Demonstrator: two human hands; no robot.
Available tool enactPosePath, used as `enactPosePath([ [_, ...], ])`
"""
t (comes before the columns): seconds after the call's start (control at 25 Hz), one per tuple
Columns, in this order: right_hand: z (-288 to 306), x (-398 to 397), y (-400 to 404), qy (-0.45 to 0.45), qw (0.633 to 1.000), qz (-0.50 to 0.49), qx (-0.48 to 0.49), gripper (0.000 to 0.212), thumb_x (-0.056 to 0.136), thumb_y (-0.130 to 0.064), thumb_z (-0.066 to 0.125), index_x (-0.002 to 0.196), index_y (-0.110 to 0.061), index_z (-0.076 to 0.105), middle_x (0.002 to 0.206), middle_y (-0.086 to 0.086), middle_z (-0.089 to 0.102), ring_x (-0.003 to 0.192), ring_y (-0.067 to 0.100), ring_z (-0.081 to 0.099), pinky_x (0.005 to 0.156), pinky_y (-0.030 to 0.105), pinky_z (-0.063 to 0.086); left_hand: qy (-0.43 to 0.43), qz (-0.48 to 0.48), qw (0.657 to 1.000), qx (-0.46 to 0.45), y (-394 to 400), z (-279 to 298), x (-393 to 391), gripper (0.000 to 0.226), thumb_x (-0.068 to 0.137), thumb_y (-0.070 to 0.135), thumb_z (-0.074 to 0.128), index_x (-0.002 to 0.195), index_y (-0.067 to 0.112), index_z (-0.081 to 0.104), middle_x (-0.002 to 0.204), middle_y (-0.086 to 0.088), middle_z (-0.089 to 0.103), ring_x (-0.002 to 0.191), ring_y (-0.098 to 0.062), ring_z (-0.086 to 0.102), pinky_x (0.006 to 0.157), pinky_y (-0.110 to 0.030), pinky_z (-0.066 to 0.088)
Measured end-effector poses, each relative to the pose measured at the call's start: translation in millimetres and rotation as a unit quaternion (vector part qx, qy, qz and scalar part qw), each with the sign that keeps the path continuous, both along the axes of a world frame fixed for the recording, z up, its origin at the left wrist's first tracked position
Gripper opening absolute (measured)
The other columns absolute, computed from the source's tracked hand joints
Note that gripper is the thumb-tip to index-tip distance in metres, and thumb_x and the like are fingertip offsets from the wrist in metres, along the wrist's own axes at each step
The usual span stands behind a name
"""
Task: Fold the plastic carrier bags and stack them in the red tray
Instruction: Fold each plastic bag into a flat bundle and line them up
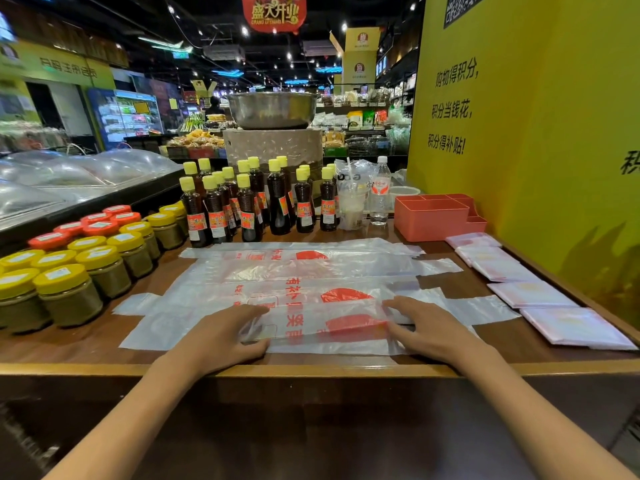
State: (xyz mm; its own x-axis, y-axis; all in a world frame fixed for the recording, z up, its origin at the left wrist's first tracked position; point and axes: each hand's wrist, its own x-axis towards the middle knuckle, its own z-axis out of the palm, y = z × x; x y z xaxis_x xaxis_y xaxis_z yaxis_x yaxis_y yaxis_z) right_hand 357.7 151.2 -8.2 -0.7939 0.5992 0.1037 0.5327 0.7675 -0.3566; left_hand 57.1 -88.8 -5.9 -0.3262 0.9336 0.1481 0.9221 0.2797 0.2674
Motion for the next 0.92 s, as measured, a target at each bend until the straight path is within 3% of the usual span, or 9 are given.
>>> enactPosePath([
  [0.2, 2, -2, -1, -0.014, 1.000, -0.005, 0.009, 0.052, 0.099, -0.056, 0.045, 0.148, -0.039, 0.043, 0.156, -0.012, 0.042, 0.139, 0.012, 0.042, 0.110, 0.032, 0.035, 0.046, -0.003, 0.999, 0.009, 2, -2, -2, 0.049, 0.098, 0.045, 0.055, 0.145, 0.036, 0.046, 0.147, 0.014, 0.049, 0.134, -0.008, 0.045, 0.109, -0.026, 0.036],
  [0.36, 7, 2, -4, -0.015, 1.000, 0.000, 0.015, 0.051, 0.098, -0.053, 0.052, 0.145, -0.035, 0.046, 0.154, -0.011, 0.043, 0.138, 0.011, 0.042, 0.111, 0.032, 0.037, 0.075, 0.002, 0.996, 0.053, -2, -1, 1, 0.028, 0.100, 0.030, 0.053, 0.125, 0.026, 0.064, 0.120, 0.008, 0.066, 0.110, -0.011, 0.059, 0.095, -0.026, 0.046],
  [0.52, 16, 10, -4, -0.003, 0.998, -0.003, 0.068, 0.029, 0.102, -0.039, 0.052, 0.126, -0.033, 0.065, 0.129, -0.014, 0.061, 0.120, 0.010, 0.056, 0.098, 0.026, 0.046, 0.134, 0.031, 0.985, 0.105, -3, -6, -3, 0.014, 0.095, 0.028, 0.057, 0.100, 0.022, 0.069, 0.092, 0.004, 0.068, 0.087, -0.019, 0.063, 0.084, -0.033, 0.046],
  [0.64, 29, 20, 0, -0.014, 0.996, -0.014, 0.093, 0.024, 0.100, -0.037, 0.053, 0.117, -0.031, 0.068, 0.114, -0.014, 0.066, 0.105, 0.010, 0.060, 0.086, 0.026, 0.048, 0.122, 0.080, 0.975, 0.167, -6, -10, -5, 0.007, 0.091, 0.027, 0.064, 0.091, 0.021, 0.067, 0.083, 0.005, 0.064, 0.077, -0.018, 0.058, 0.072, -0.033, 0.045],
  [0.8, 47, 26, 2, -0.011, 1.000, -0.016, 0.014, 0.013, 0.099, -0.035, 0.057, 0.097, -0.032, 0.069, 0.099, -0.014, 0.068, 0.090, 0.002, 0.060, 0.081, 0.027, 0.048, 0.071, 0.122, 0.960, 0.242, -5, -5, -10, 0.014, 0.087, 0.026, 0.066, 0.088, 0.015, 0.074, 0.087, 0.001, 0.068, 0.079, -0.019, 0.061, 0.071, -0.038, 0.047],
  [0.92, 57, 24, 9, 0.010, 1.000, 0.011, 0.009, 0.016, 0.096, -0.028, 0.061, 0.082, -0.034, 0.066, 0.085, -0.012, 0.069, 0.082, 0.005, 0.062, 0.078, 0.032, 0.052, 0.111, 0.122, 0.950, 0.267, -1, 9, -10, 0.033, 0.083, 0.039, 0.050, 0.078, 0.015, 0.071, 0.077, 0.002, 0.063, 0.072, -0.018, 0.056, 0.071, -0.037, 0.040],
])
